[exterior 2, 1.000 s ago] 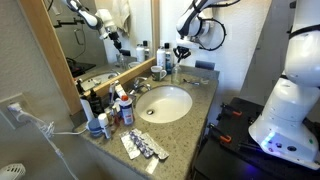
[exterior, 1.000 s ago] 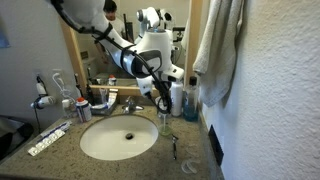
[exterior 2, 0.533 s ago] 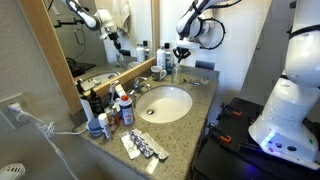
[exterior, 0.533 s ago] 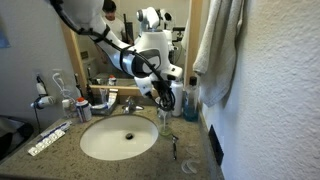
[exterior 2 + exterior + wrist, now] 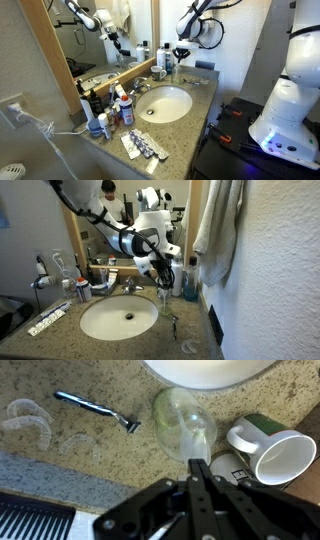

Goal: Press the pump of the pump bottle

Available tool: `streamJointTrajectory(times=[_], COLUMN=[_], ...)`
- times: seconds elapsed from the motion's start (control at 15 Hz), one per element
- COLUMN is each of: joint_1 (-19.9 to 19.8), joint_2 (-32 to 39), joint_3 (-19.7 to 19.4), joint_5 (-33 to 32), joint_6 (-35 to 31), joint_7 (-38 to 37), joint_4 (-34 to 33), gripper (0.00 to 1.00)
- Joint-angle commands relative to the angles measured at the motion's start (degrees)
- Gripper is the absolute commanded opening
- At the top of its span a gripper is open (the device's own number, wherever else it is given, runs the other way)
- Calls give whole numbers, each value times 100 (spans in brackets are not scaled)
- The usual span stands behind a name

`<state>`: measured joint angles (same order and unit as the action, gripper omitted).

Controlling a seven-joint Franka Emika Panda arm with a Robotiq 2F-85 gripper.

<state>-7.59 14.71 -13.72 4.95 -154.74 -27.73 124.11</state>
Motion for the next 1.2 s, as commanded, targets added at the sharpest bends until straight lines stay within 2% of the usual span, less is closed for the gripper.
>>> streamJointTrajectory(times=[0.0,0.67,1.13], joint_1=[133,297,475], joint_2=[232,-38,-290], joint_3=[-126,-140,-278], joint_5=[-153,-225,-891], joint_6=[-57,207,474], joint_7=[-291,-427,-855], joint_4=[200,6,-104], gripper=[4,4,4])
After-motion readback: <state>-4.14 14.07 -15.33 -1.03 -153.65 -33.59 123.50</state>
